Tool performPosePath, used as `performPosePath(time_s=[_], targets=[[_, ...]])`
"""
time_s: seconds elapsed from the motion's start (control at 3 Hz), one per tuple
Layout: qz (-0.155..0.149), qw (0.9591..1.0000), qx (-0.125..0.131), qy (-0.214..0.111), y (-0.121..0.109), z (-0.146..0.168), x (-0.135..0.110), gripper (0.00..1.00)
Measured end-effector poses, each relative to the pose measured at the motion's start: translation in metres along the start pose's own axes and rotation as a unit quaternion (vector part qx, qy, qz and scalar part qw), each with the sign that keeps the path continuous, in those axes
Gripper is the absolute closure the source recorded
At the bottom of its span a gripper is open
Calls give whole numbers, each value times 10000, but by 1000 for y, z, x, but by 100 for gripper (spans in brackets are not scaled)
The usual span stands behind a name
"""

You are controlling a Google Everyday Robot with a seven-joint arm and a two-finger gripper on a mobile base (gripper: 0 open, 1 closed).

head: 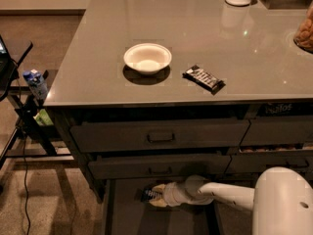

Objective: Pick rxbar blueberry from bottom drawer and place on counter

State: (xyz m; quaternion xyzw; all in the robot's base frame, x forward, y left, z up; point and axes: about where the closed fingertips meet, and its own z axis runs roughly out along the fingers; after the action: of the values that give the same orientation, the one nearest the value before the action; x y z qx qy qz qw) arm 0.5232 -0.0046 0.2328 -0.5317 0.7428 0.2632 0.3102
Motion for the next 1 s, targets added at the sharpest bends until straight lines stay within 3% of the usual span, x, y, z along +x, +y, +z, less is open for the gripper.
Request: performPosePath(time_s=[0.33, 1.0], targets=[[-1, 10000, -2, -8, 0, 0, 0, 100], [60, 9994, 267, 221, 17, -47, -12, 100]])
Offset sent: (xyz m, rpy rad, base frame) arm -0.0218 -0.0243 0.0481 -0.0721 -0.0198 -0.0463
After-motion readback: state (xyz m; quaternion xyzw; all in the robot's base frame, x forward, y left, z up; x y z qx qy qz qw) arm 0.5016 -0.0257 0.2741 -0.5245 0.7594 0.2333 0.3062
